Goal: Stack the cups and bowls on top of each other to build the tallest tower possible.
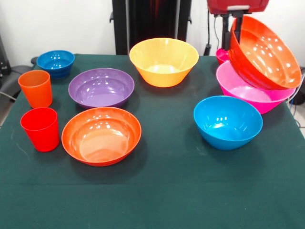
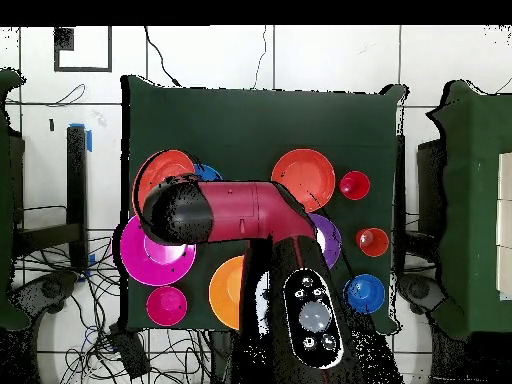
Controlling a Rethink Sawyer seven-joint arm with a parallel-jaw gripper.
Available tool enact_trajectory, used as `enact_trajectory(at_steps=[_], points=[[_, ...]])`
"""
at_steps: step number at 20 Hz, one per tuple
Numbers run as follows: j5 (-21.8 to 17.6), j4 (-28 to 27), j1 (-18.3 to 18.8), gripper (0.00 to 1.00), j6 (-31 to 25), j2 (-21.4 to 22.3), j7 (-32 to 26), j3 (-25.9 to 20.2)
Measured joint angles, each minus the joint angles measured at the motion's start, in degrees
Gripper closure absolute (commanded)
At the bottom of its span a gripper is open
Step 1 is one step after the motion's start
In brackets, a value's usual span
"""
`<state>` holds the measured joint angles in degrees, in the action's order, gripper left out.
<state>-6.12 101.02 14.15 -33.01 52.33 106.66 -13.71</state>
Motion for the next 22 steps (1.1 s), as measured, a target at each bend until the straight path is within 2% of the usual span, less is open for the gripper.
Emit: enact_trajectory(at_steps=[12,22], points=[[0.01,0.92,1.46,1.00,0.00,-0.04,0.00,-0.02],[0.01,4.45,1.85,1.00,0.02,-0.14,0.00,-0.02]])
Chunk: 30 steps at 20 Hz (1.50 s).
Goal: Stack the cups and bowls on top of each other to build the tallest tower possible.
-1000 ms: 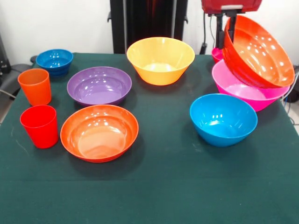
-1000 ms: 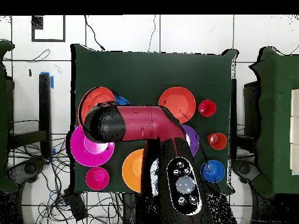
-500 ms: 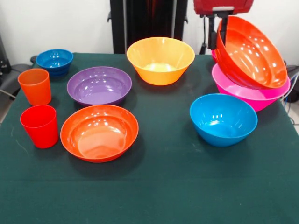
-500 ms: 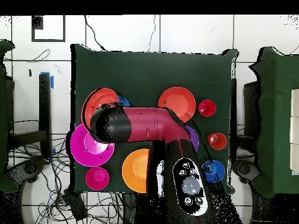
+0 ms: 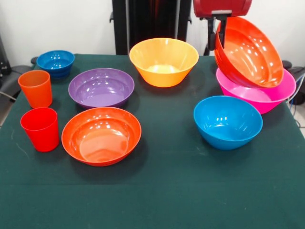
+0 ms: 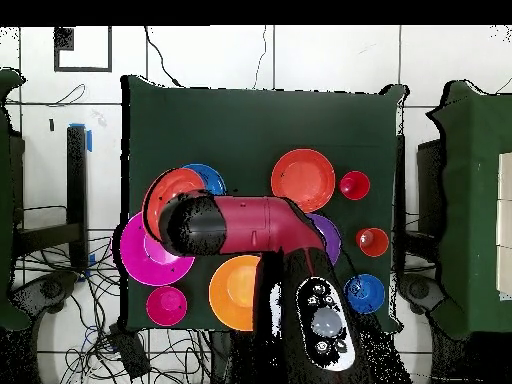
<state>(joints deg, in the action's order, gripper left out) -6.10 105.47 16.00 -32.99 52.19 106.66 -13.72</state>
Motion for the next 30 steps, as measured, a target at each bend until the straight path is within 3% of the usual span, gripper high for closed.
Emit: enact_trajectory(at_steps=[13,30], points=[[0.38,4.81,0.65,1.00,4.37,-0.39,0.00,-0.20],[3.81,13.02,0.60,1.00,17.60,-3.16,0.85,-0.73]])
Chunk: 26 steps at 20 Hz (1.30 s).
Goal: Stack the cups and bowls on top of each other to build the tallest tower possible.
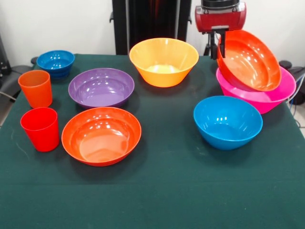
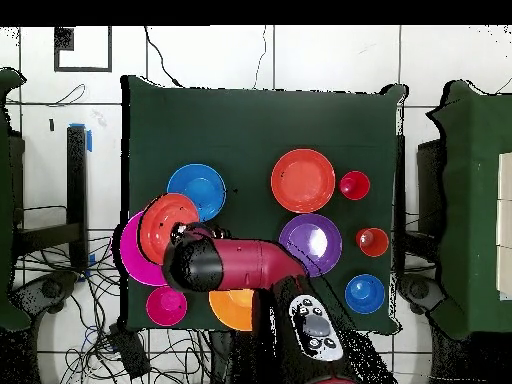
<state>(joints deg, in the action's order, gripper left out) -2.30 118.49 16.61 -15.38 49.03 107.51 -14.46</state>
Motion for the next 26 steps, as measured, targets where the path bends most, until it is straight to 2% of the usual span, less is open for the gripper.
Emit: enact_trajectory(at_steps=[14,26], points=[[1.97,4.86,-3.08,1.00,6.99,-1.52,5.46,-1.01],[1.98,6.35,-2.87,1.00,9.37,-2.88,7.78,-2.08]])
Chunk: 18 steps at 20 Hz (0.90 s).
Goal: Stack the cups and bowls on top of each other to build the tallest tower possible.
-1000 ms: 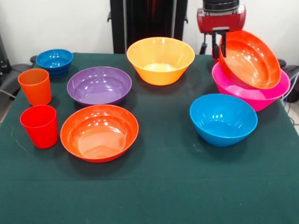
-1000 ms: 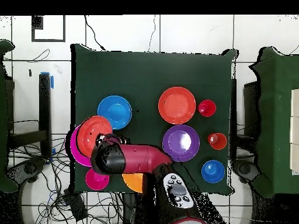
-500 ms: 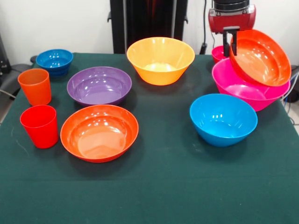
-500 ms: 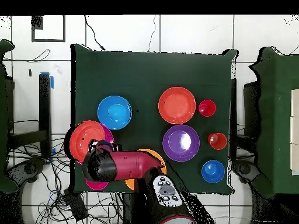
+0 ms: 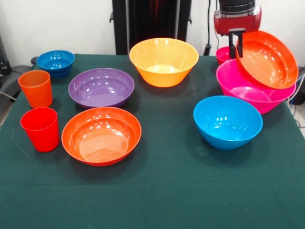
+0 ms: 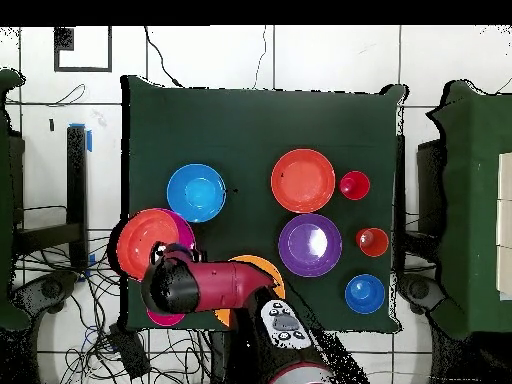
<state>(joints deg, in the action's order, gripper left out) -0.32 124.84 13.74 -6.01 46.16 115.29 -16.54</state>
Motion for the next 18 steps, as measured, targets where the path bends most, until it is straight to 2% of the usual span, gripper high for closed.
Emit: enact_trajectory(at_steps=[3,4,18], points=[[0.00,-0.01,0.24,1.00,0.00,-0.81,0.00,-0.16],[0.01,-0.01,0.34,0.00,0.00,-1.45,0.00,-0.33],[0.02,-0.01,0.31,0.00,0.12,-3.45,0.00,-0.40]])
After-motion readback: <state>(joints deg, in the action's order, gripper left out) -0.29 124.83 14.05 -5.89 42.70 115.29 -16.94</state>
